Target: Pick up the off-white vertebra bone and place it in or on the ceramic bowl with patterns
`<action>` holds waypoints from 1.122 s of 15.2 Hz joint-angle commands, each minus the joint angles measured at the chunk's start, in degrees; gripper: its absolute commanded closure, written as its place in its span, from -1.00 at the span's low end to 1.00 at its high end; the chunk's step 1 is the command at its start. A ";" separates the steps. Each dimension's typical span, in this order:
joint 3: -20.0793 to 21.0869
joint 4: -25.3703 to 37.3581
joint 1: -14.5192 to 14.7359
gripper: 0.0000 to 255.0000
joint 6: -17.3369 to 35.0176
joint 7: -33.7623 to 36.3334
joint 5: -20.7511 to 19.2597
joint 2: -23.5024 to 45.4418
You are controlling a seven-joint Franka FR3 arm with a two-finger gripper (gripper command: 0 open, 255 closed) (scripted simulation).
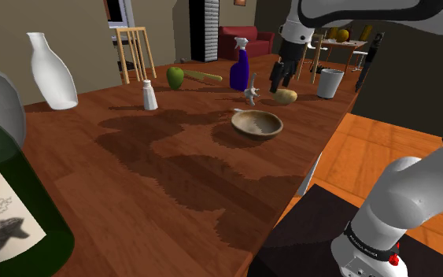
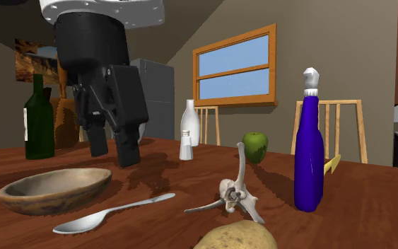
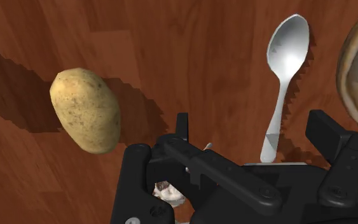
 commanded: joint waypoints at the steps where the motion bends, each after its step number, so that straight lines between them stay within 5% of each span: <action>1: -1.00 3.68 -0.25 -1.00 0.62 -1.48 -0.22 4.68; 9: -4.37 21.99 -1.46 -1.00 -0.66 -7.20 0.52 23.23; 15: -6.03 41.39 -3.31 -1.00 -5.35 -11.24 2.45 39.18; 17: -6.06 42.22 -3.53 -1.00 -5.06 -11.51 2.60 40.40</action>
